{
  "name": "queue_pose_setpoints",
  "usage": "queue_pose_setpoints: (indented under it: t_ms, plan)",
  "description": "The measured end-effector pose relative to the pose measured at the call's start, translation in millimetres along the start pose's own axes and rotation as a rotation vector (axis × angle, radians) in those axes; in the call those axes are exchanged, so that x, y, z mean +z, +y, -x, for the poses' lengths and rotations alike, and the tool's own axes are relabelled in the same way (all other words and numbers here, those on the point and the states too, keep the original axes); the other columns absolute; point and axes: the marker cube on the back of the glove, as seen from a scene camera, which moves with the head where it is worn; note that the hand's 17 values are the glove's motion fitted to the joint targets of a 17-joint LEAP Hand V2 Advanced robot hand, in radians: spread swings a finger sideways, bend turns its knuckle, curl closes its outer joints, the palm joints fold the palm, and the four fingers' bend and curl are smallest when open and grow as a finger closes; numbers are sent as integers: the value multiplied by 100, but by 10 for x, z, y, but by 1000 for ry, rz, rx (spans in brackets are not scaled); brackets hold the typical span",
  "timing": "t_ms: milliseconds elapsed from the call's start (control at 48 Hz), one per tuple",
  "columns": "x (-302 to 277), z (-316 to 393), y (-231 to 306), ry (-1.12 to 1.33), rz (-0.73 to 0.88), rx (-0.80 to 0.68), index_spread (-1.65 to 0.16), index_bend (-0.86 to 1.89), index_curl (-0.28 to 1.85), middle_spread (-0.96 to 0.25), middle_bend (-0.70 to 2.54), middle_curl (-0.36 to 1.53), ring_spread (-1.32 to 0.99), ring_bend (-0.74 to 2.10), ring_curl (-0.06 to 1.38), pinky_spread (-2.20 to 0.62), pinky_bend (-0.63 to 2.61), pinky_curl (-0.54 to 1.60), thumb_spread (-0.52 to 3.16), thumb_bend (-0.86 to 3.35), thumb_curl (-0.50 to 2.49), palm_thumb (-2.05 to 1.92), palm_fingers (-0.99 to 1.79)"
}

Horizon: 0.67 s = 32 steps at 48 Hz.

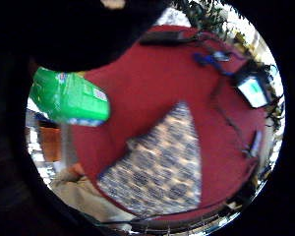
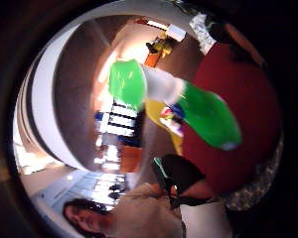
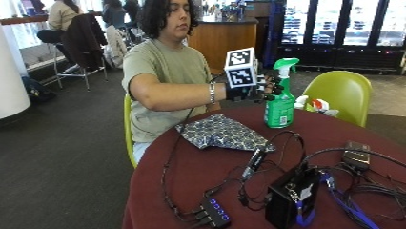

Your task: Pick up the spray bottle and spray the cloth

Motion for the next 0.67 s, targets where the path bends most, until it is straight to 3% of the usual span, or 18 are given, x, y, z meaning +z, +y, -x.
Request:
queue_pose_setpoints:
  t_ms: [188, 313, 667]
  plan:
    - [-470, -151, 694, 337, 191, -37, -39, 12, 34, -13, 25, 38, -17, 33, 36, 17, 26, 34, 90, -5, 51, 46, 37]
    - [-579, -104, 980, 452, 207, -88, -41, 12, 31, -13, 22, 37, -17, 32, 35, 19, 25, 34, 92, -4, 46, 44, 31]
    - [-457, 75, 1038, 441, 152, -79, -43, 13, 27, -12, 21, 36, -17, 33, 34, 18, 20, 33, 95, -3, 39, 42, 33]
